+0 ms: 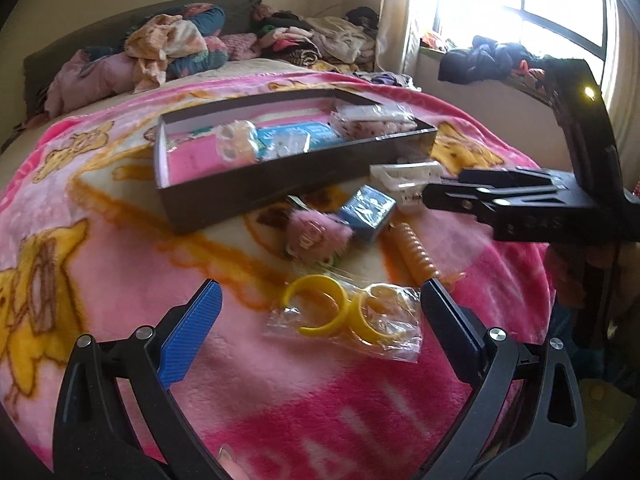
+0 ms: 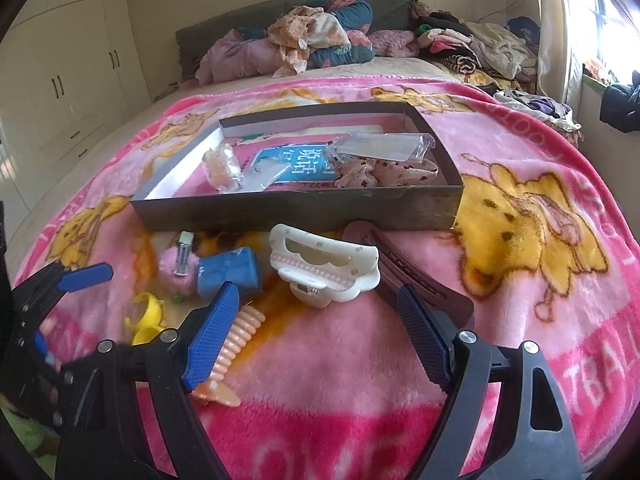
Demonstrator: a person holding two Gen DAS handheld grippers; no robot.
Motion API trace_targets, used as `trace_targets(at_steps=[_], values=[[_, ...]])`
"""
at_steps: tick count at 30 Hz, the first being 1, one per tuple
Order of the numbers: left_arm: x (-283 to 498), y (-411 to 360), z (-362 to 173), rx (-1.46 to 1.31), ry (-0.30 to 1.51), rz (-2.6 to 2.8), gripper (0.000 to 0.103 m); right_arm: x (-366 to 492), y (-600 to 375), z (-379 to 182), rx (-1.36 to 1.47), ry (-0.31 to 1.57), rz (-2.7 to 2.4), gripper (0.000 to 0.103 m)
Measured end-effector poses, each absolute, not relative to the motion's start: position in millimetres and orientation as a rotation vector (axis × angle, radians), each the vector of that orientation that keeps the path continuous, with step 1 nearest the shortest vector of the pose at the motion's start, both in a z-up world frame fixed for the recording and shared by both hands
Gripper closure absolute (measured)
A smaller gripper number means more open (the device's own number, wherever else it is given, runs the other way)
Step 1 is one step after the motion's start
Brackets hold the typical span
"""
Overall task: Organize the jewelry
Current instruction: 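Grasp the yellow bangle bag with the left tool while the right tool grasps the white claw clip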
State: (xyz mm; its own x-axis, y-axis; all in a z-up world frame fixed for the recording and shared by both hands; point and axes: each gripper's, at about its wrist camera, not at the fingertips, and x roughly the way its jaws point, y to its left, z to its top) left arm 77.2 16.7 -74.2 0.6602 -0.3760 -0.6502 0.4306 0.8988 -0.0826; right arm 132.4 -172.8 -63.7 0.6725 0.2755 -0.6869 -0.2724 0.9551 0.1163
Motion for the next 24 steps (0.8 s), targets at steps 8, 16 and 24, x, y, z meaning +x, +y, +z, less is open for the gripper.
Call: trace_targets(at_steps=[8, 16, 24], values=[[81.9, 1.4, -89.7, 0.141, 0.75, -0.475, 0.012, 150.4, -169.3, -71.2, 0.004, 0.783, 0.282, 0.03], [89.3, -1.9, -91.4, 0.125, 0.766, -0.508, 0.02, 160.1, -161.5, -76.4, -0.015, 0.792, 0.295, 0.037], [88.0, -9.0, -90.4, 0.146, 0.771, -0.521, 0.039, 158.3, -162.0, -75.7, -0.004, 0.78, 0.313, 0.044]])
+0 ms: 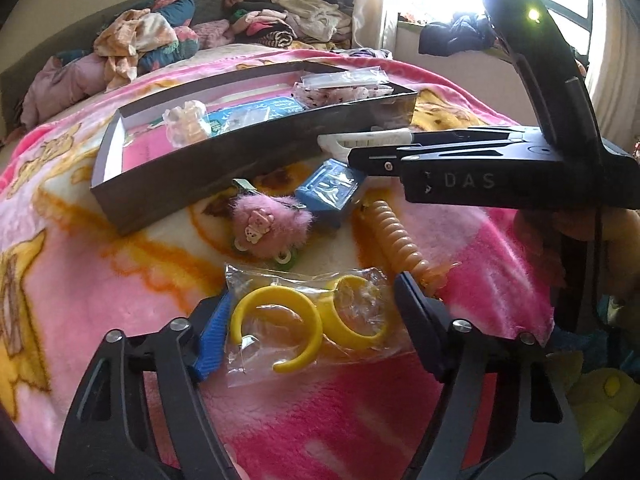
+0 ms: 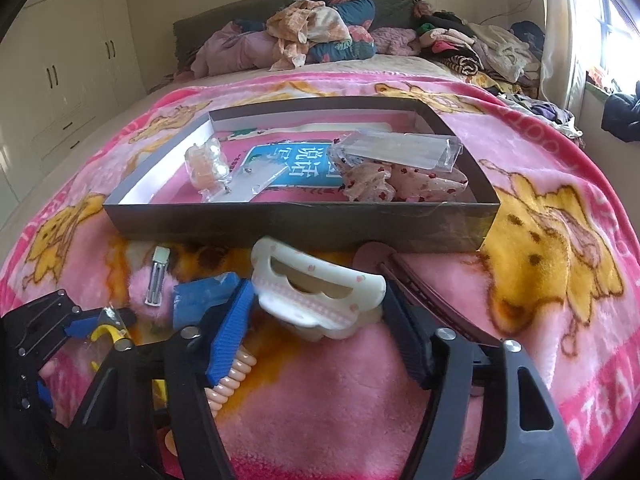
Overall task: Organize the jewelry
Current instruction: 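Grasp the yellow bangle bag with the left tool while the right tool grasps the white claw clip, then carry the bangle bag and claw clip with both tools over the box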
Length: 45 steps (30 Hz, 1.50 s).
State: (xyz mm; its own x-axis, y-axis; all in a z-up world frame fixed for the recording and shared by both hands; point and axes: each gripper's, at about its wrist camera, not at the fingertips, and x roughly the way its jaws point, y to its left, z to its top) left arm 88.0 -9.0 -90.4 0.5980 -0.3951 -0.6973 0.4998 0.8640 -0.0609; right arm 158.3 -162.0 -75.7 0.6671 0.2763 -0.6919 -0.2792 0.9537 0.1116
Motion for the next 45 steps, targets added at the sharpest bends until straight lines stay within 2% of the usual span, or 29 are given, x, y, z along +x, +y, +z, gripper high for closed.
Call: trace_targets(at_steps=[6, 8, 29, 45], values=[[85.8, -3.0, -85.3, 0.128, 0.77, -0.524, 0.042, 153.5, -167.7, -72.1, 0.026, 0.778, 0.328, 0.045], [85.4, 1.3, -81.6, 0.108, 0.764, -0.523, 0.068, 150.2, -170.4, -69.1, 0.034, 0.771, 0.33, 0.045], [81.7, 7.5, -50.1, 0.09, 0.723, -0.52, 0.082, 121.4, -198.3, -45.0, 0.098, 0.703, 0.316, 0.045], [116.7, -2.7, -5.2, 0.079, 0.612, -0.496, 0.083, 122.0, -220.8, -16.7, 0.138, 0.648, 0.295, 0.045]])
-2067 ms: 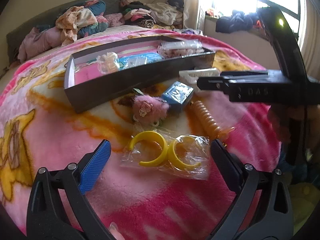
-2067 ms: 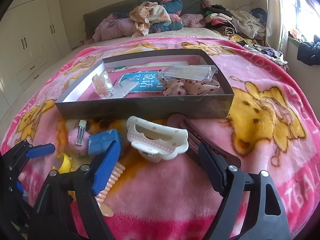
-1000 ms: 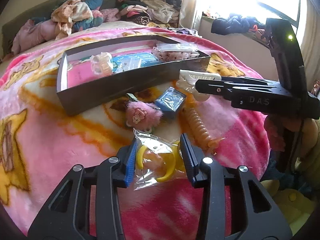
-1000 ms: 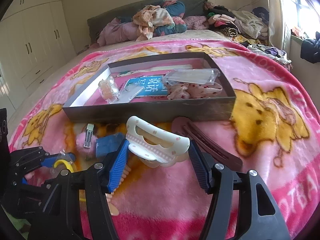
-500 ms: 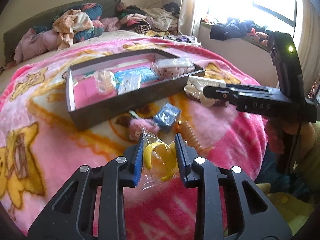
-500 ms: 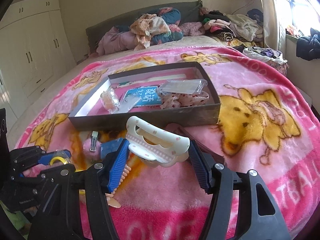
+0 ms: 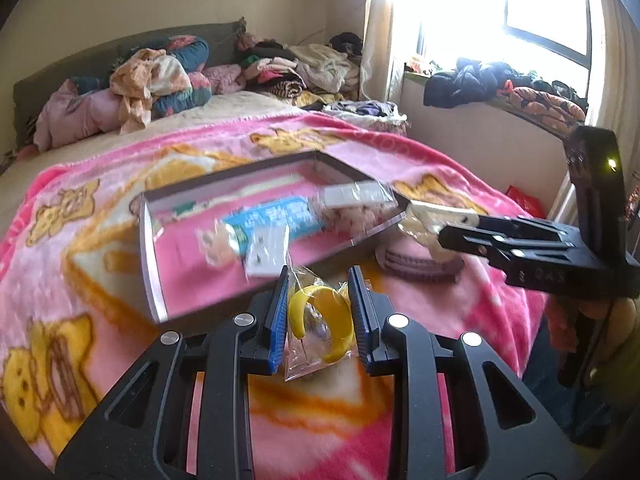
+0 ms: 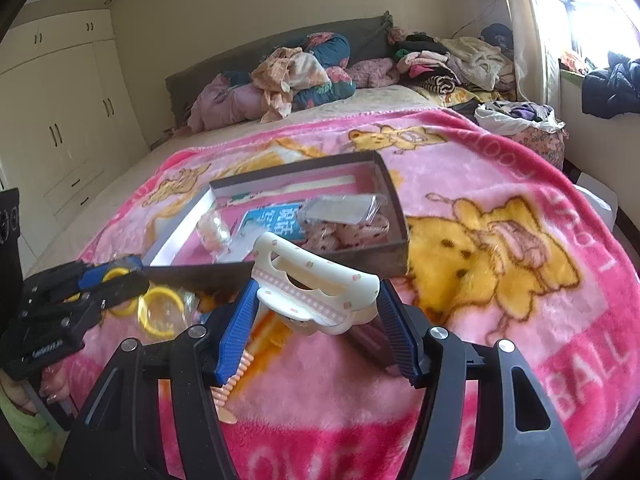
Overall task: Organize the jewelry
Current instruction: 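Carry the bangle bag and claw clip with both tools over the box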
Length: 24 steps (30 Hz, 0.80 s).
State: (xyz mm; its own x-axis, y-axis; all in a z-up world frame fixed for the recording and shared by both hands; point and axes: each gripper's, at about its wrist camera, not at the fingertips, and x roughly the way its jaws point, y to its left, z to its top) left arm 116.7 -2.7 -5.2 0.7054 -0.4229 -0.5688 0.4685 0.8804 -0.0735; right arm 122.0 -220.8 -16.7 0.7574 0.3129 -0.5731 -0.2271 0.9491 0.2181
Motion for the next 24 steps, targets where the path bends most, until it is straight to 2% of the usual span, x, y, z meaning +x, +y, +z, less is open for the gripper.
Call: trace_targets(at_steps=[24], values=[[192.2, 22.3, -1.8, 0.003, 0.602, -0.356, 0.083, 174.6, -225.0, -1.1, 0.125, 0.638, 0.297, 0.045]])
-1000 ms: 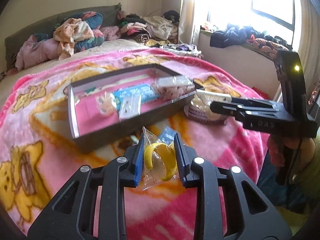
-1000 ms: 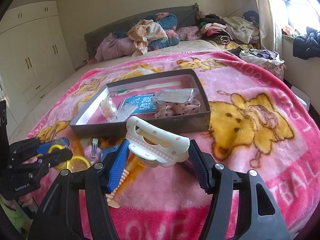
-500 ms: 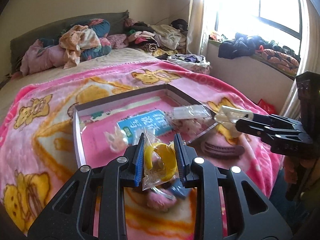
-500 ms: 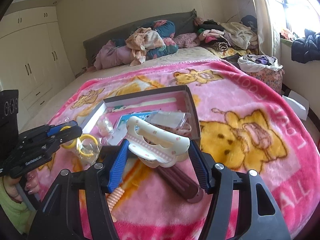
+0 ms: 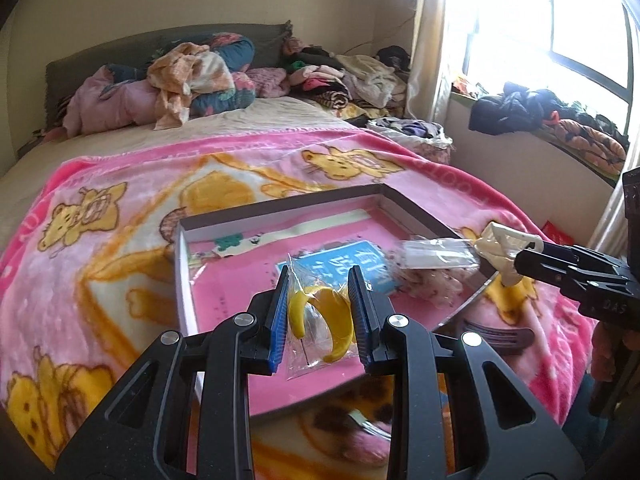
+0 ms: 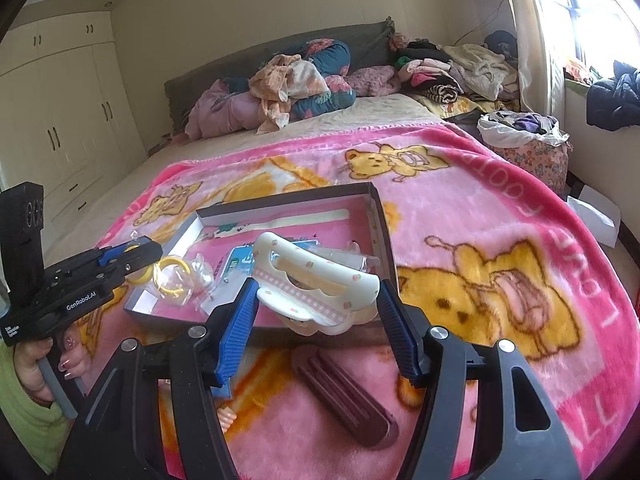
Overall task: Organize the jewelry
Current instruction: 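Carry the bangle bag and claw clip with both tools over the box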
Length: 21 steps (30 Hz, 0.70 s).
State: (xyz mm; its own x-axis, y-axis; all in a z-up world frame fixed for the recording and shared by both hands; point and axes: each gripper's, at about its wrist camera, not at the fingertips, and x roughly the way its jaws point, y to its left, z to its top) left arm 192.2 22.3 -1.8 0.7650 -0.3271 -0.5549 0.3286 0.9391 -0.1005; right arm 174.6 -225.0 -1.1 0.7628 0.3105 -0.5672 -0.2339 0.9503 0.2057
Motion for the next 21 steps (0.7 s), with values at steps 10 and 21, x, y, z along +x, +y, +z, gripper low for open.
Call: trace_targets(at_steps=[10, 21], values=[[205.0, 49.5, -5.8, -0.032, 0.605, -0.277, 0.083, 197.0, -215.4, -6.6, 0.105, 0.655, 0.313, 0.045], [213.7, 64.0, -19.4, -0.055, 0.622, -0.238, 0.083, 227.9, -194.1, -12.4, 0.071, 0.681, 0.343, 0.045]])
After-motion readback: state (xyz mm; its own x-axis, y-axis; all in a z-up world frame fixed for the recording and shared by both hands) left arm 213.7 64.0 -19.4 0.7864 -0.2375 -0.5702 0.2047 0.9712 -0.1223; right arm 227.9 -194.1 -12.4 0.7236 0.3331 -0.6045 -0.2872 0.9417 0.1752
